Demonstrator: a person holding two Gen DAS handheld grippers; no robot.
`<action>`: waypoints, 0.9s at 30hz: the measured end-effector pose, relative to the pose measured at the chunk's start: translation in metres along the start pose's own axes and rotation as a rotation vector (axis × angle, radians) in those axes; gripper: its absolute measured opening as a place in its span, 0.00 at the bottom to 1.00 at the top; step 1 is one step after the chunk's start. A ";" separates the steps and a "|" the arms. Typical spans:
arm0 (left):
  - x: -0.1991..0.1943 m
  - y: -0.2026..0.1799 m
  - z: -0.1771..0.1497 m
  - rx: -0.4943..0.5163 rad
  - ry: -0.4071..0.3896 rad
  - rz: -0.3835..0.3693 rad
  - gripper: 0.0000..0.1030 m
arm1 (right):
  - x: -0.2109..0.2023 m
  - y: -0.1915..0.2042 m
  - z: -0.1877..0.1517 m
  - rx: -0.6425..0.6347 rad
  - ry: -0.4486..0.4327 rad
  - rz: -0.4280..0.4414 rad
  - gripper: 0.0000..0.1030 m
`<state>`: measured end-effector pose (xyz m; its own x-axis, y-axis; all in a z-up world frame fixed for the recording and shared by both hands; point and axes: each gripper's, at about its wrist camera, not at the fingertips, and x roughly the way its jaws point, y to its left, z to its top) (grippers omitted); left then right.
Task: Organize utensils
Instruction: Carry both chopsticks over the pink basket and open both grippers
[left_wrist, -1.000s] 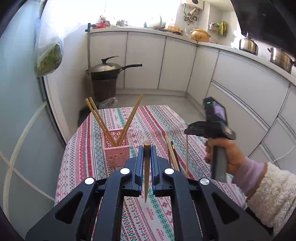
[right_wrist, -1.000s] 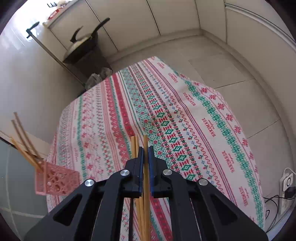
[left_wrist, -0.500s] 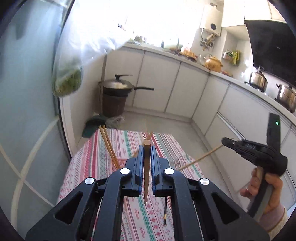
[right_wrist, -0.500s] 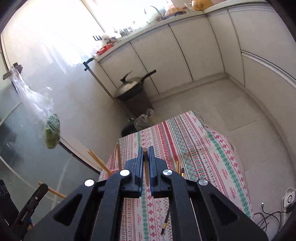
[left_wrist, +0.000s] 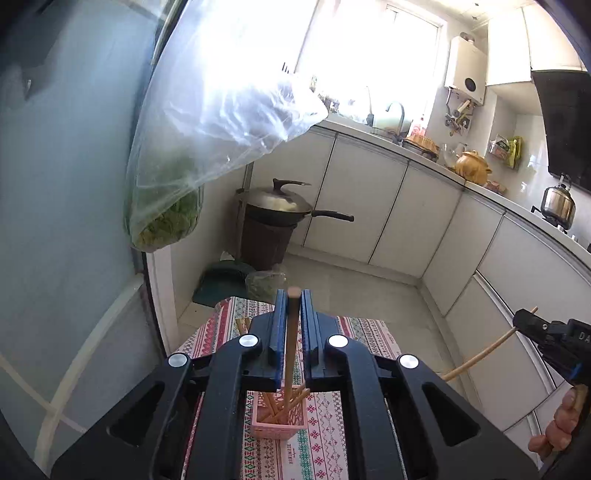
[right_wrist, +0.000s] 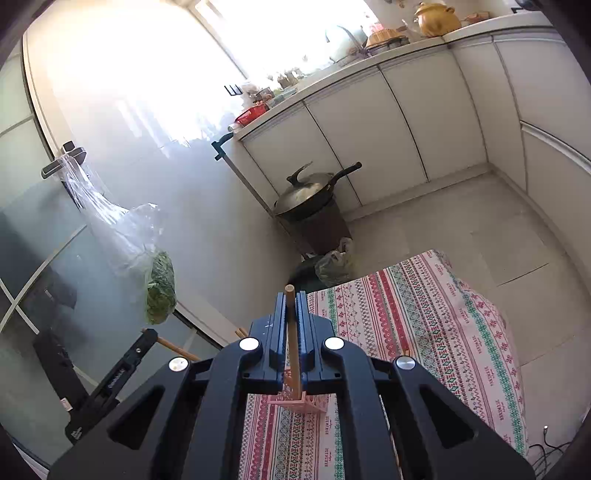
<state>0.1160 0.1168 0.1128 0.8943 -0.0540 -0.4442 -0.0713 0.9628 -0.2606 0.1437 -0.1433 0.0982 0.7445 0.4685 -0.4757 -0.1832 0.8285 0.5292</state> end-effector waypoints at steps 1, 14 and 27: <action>0.008 0.006 -0.003 -0.012 0.013 -0.009 0.11 | 0.004 0.001 0.000 0.002 0.006 0.003 0.05; -0.028 0.045 0.000 -0.094 -0.059 0.066 0.46 | 0.051 0.039 -0.004 -0.071 0.018 -0.025 0.05; -0.004 0.042 -0.011 -0.053 0.021 0.094 0.49 | 0.125 0.036 -0.032 -0.019 0.131 -0.026 0.08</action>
<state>0.1047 0.1547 0.0940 0.8733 0.0294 -0.4862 -0.1777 0.9486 -0.2619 0.2098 -0.0449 0.0354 0.6592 0.4817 -0.5773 -0.1779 0.8459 0.5027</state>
